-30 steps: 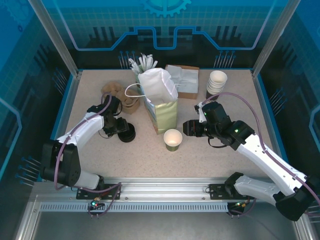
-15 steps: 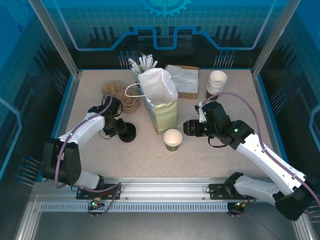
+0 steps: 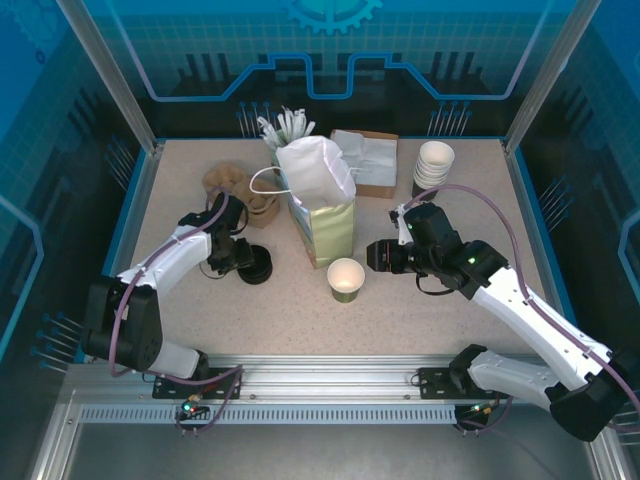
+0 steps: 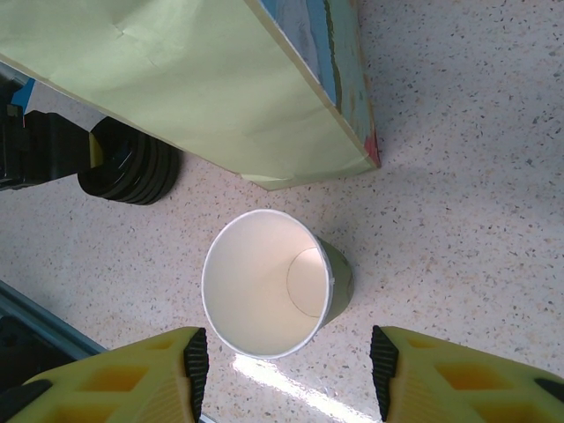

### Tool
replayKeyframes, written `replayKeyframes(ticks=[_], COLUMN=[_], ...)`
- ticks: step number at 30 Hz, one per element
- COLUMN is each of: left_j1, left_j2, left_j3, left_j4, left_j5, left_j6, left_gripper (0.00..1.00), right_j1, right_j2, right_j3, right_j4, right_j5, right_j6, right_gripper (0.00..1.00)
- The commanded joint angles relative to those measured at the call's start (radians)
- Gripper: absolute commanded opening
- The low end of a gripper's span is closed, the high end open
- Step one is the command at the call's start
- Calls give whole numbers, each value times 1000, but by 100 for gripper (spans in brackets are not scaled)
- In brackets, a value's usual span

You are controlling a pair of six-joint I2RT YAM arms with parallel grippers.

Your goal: Pack the takeout coffee

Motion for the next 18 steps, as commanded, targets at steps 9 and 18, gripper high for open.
replayKeyframes(ticks=[9,18], left_j1=[-22,-43], left_j2=[-8,-8], left_j3=[27,52], left_j4=[-41,-72], left_j5=[-30,-62], left_j6=[11,16], left_gripper=[30,30], right_j1=[-17,-20], right_j2=[-6,-17], right_j3=[-24,-33], right_j4=[-12,-13], right_j5=[-6,-5], right_j6=[5,6], right_gripper=[53,53])
